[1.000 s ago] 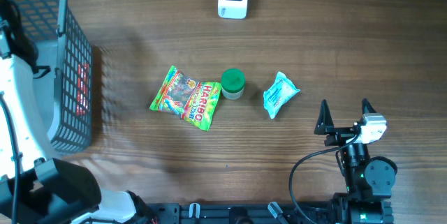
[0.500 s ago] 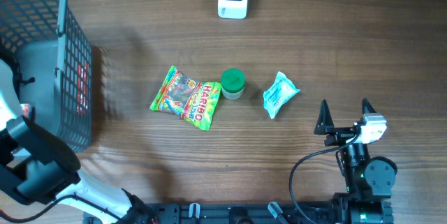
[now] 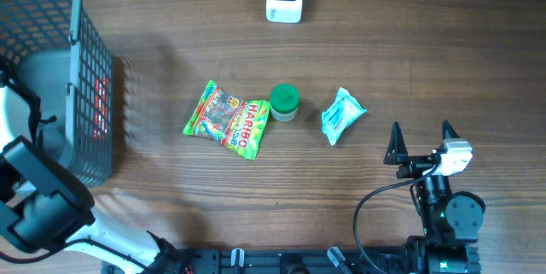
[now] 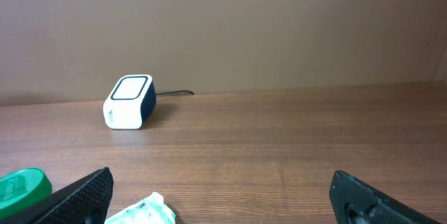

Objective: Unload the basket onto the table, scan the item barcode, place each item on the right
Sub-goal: 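Reach the left gripper into the basket and grasp the Kleenex tissue pack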

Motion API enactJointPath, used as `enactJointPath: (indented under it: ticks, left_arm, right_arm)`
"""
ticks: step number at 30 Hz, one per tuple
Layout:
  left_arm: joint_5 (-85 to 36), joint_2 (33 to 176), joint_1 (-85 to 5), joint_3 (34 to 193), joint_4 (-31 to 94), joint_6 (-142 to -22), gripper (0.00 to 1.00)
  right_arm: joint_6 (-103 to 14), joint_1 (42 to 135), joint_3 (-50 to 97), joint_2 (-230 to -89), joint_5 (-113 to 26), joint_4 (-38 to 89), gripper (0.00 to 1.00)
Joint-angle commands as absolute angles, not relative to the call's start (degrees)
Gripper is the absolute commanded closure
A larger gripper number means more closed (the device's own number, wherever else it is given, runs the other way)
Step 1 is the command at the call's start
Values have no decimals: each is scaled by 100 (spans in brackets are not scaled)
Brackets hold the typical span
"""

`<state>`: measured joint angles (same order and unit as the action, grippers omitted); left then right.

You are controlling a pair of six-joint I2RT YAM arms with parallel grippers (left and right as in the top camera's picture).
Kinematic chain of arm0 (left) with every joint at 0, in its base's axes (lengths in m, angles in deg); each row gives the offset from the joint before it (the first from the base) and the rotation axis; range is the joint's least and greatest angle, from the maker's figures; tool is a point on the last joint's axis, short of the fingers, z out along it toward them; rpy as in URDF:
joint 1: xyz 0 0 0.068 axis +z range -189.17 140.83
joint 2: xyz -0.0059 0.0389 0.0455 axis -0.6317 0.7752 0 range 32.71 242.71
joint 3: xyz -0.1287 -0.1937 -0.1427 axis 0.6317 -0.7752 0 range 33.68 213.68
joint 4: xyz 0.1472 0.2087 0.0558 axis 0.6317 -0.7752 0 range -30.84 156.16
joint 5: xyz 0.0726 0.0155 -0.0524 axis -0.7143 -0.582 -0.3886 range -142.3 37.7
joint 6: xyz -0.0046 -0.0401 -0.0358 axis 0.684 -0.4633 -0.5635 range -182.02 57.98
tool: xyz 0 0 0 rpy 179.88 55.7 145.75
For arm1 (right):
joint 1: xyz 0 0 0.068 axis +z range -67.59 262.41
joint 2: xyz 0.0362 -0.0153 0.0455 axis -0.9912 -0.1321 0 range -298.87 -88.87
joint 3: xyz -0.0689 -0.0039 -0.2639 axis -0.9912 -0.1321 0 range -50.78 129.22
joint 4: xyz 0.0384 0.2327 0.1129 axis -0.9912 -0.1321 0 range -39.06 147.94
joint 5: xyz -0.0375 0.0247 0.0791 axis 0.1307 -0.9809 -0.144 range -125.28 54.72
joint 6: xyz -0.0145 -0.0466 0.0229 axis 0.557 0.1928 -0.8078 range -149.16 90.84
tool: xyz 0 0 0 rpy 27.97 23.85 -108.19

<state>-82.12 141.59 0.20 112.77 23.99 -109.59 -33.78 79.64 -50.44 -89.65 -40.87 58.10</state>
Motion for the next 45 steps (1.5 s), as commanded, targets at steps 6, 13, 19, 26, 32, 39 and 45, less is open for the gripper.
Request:
enactJointPath:
  ticks: [6,13,19,26,32,39,45]
  left_arm:
    - [-7458,14238,355,10963,3065,-10402,0]
    - [-7458,14424,344,10963,3319,-10398,0]
    - [-7410,14880,344,10963,3302,-10271,0]
    - [-7279,14983,344,10965,3232,-10269,31]
    - [-7028,14684,151,10995,3079,-10269,72]
    - [-7028,13060,-469,11415,2626,-10271,63]
    - [-6744,11077,-1068,11723,2521,-10319,59]
  right_arm:
    - [-3319,7993,-5048,-8930,-4174,5827,0]
    - [-3319,7993,-5048,-8930,-4174,5827,0]
    - [-3321,7993,-5048,-8930,-4174,5827,0]
    - [-3321,7993,-5048,-8930,-4174,5827,0]
    - [-3321,7993,-5048,-8930,-4174,5827,0]
    - [-3321,7993,-5048,-8930,-4174,5827,0]
    - [-3319,7993,-5048,-8930,-4174,5827,0]
